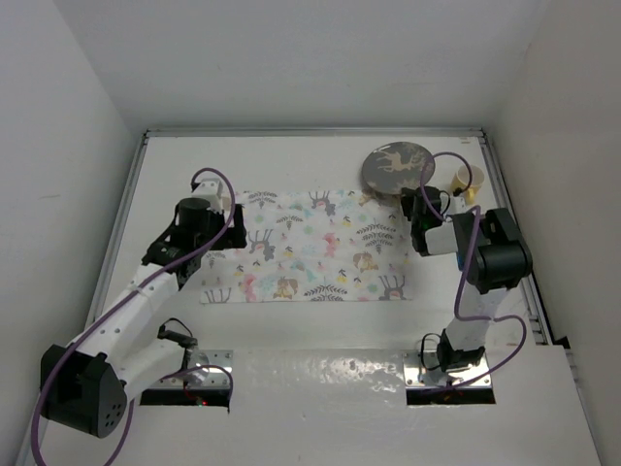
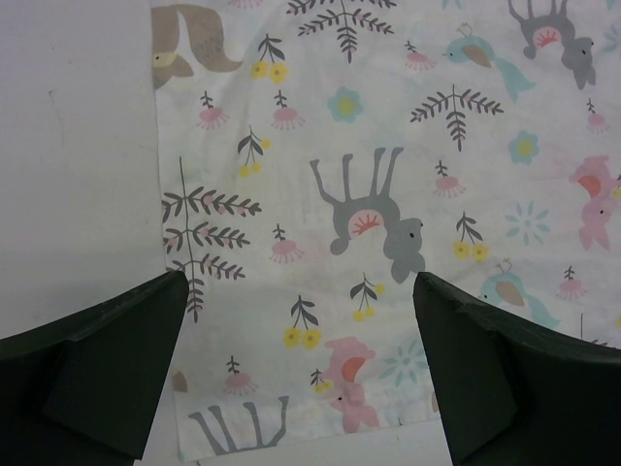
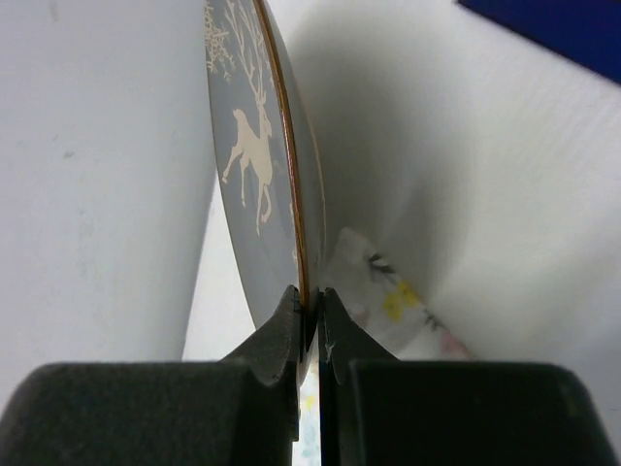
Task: Set the dinner table for one person
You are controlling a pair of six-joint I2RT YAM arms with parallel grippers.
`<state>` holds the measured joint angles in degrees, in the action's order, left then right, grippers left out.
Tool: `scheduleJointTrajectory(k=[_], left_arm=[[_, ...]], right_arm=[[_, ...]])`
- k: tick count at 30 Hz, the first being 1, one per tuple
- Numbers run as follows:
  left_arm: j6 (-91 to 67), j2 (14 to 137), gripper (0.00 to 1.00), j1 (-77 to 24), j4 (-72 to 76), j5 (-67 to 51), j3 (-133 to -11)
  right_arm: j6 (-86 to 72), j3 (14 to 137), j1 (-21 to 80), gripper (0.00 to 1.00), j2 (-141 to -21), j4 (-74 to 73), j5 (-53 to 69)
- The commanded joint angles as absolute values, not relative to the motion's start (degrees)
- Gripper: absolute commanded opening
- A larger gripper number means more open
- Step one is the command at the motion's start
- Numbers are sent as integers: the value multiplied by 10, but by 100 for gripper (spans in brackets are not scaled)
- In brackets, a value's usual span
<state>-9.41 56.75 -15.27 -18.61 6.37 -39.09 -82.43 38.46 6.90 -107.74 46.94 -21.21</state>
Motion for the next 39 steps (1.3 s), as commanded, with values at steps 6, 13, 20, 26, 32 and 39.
scheduleJointTrajectory(k=[6,13,20,26,32,39], left_arm=[[-90,544,100,-147,-161,54,-394],[-93,537,100,-147,-162,56,-395],[-98,530,100,-147,-163,64,-395],[-98,533,100,-147,-164,62,-394],[-98,533,100,-147,-163,58,-392],[-97,530,100,-147,-164,58,-391]], right_arm=[[-809,395,72,0,-998,666,-13],[-837,368,80,0,-954,615,171],[-788,337,111,0,-903,510,302],[-771,297,152,0,-903,505,328],[-758,287,188,0,-944,540,337],[-713,261,197,0,-1000,579,336]])
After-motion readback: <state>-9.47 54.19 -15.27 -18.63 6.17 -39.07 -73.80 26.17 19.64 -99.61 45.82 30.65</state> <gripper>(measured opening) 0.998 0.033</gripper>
